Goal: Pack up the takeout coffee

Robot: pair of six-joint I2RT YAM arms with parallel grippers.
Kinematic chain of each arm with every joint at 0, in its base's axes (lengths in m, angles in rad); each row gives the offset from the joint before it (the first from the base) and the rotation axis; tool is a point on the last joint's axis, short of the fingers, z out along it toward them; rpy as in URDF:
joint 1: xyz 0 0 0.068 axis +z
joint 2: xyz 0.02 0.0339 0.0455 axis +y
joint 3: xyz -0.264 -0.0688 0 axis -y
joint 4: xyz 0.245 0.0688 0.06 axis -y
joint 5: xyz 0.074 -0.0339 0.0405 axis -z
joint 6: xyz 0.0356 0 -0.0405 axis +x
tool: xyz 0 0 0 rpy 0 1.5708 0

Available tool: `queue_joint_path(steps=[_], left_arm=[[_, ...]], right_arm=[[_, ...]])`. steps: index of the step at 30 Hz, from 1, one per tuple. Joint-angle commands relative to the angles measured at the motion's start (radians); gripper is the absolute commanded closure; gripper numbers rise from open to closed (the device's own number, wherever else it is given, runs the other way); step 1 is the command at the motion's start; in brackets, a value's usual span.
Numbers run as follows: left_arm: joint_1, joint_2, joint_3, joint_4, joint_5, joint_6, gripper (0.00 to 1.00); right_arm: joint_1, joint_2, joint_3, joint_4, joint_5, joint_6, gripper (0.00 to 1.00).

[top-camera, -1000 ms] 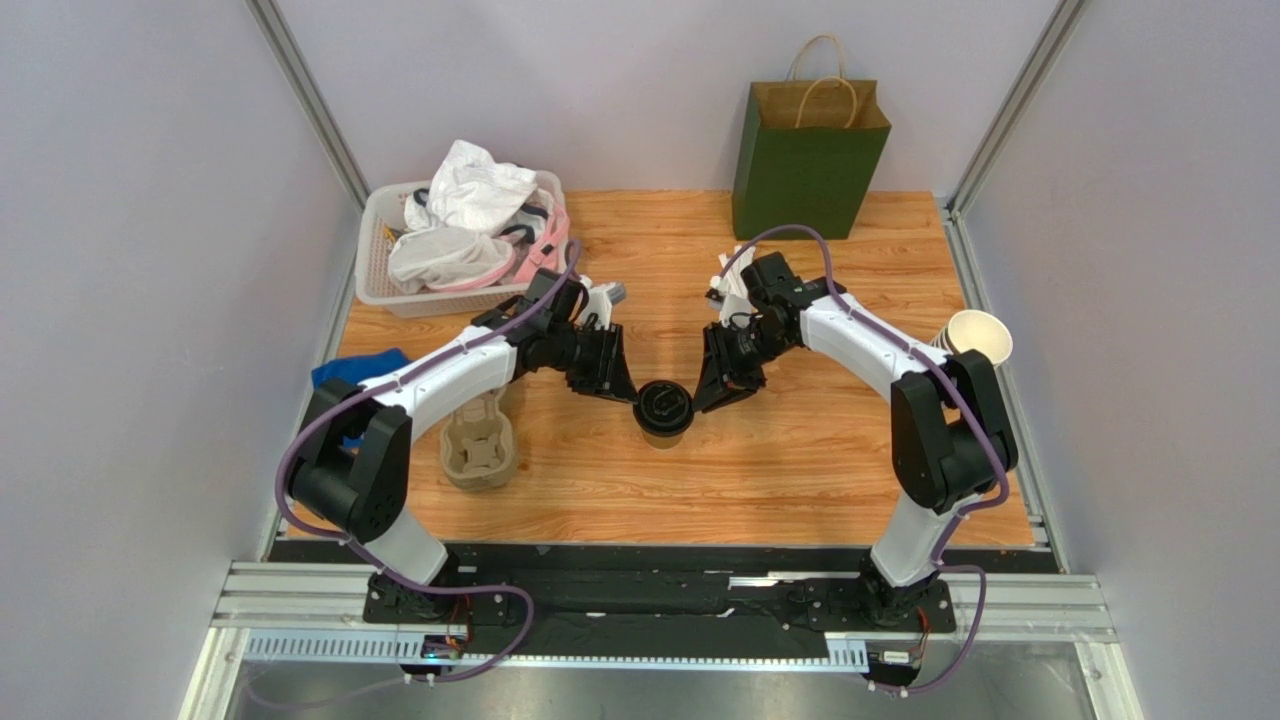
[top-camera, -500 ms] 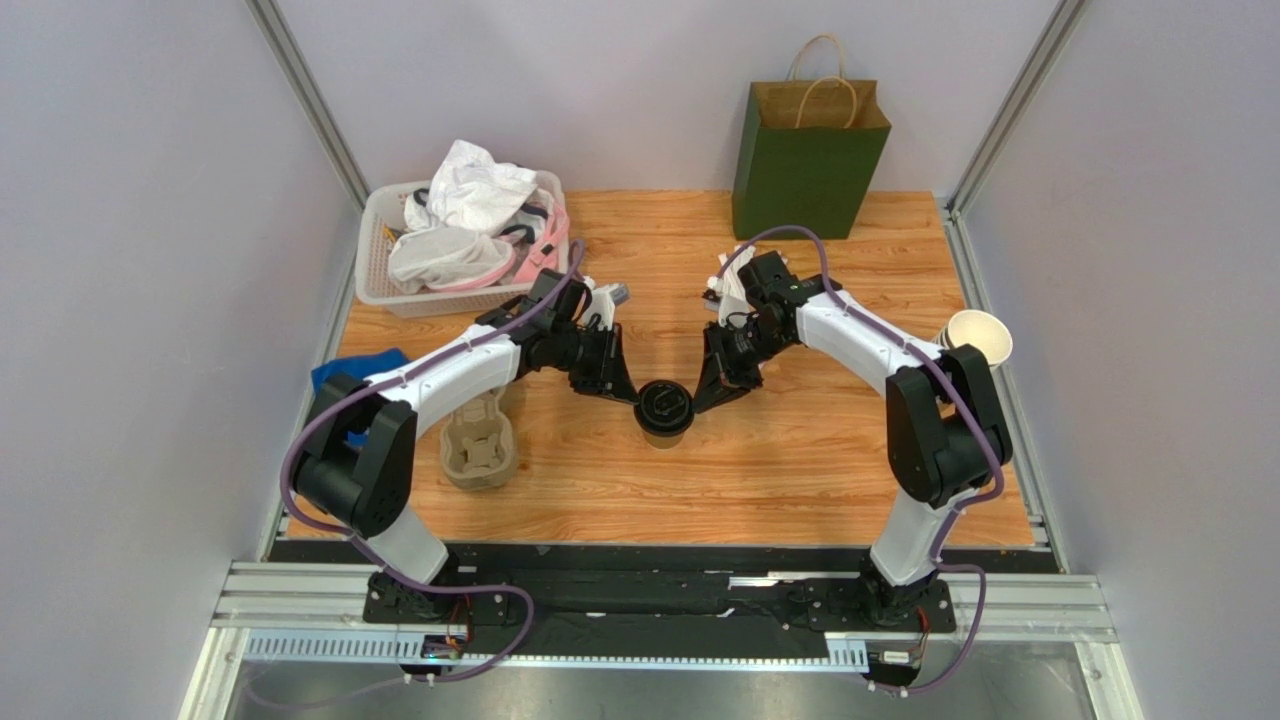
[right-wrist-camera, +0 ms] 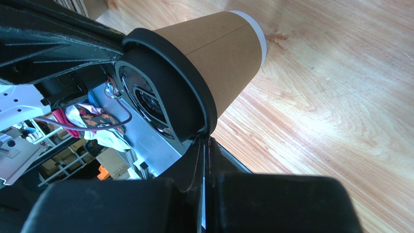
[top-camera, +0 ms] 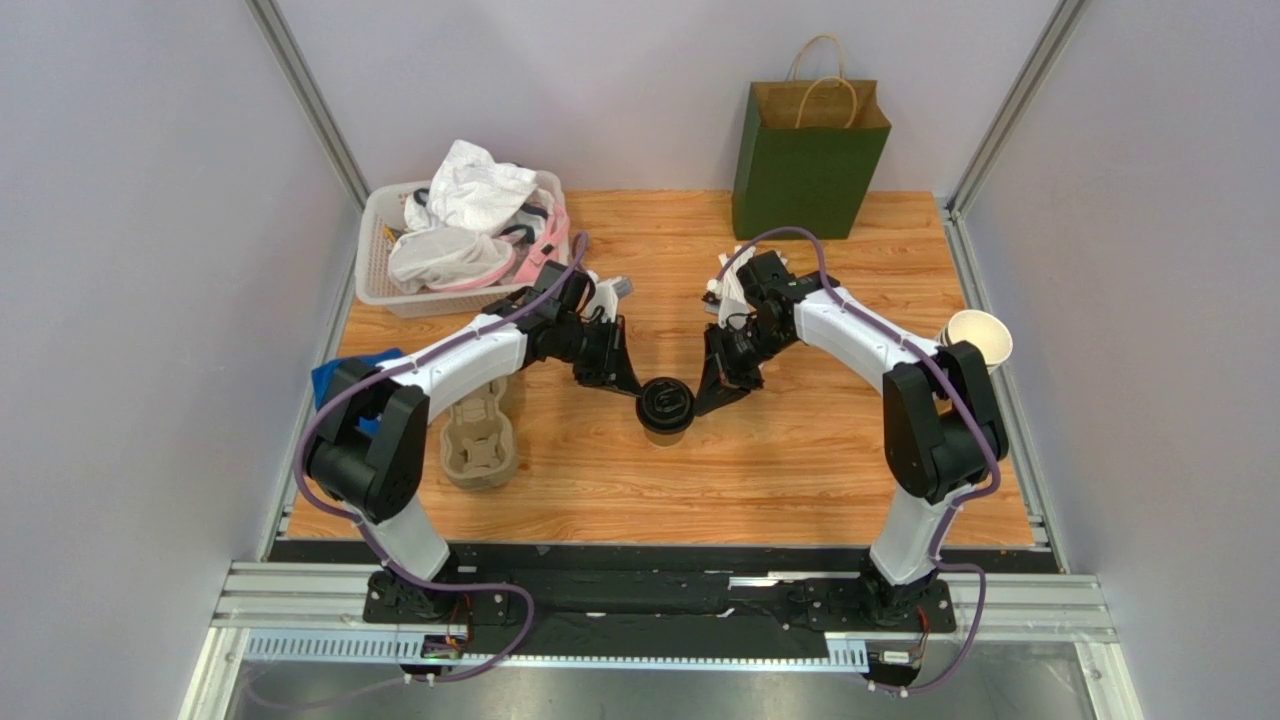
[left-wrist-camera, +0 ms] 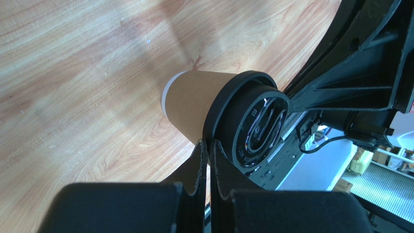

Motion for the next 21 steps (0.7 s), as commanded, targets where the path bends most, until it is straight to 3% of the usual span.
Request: queue_joint_path(steps=[1,13,17,21], left_arm=[[-0.019,0.106,-0.022,-0.073,-0.120,0.023,1.00],[-0.035,0.159,0.021,-0.119,-0.128,0.038,1.00],[-0.035,0.119,0.044,-0.107,-0.086,0.053,1.00],[-0.035,0.076,0.079,-0.105,-0.069,0.072,0.88]], right_arm=[[0.024,0.070,-0.005,0.063,0.120,-0.032,1.00],[0.025,0.112,0.001,0.063,0.126,-0.033,1.00],[0.025,0.072,0.016,0.059,0.053,-0.027,1.00],[0.024,0.011,0.009,0.059,-0.032,-0.016,0.91]])
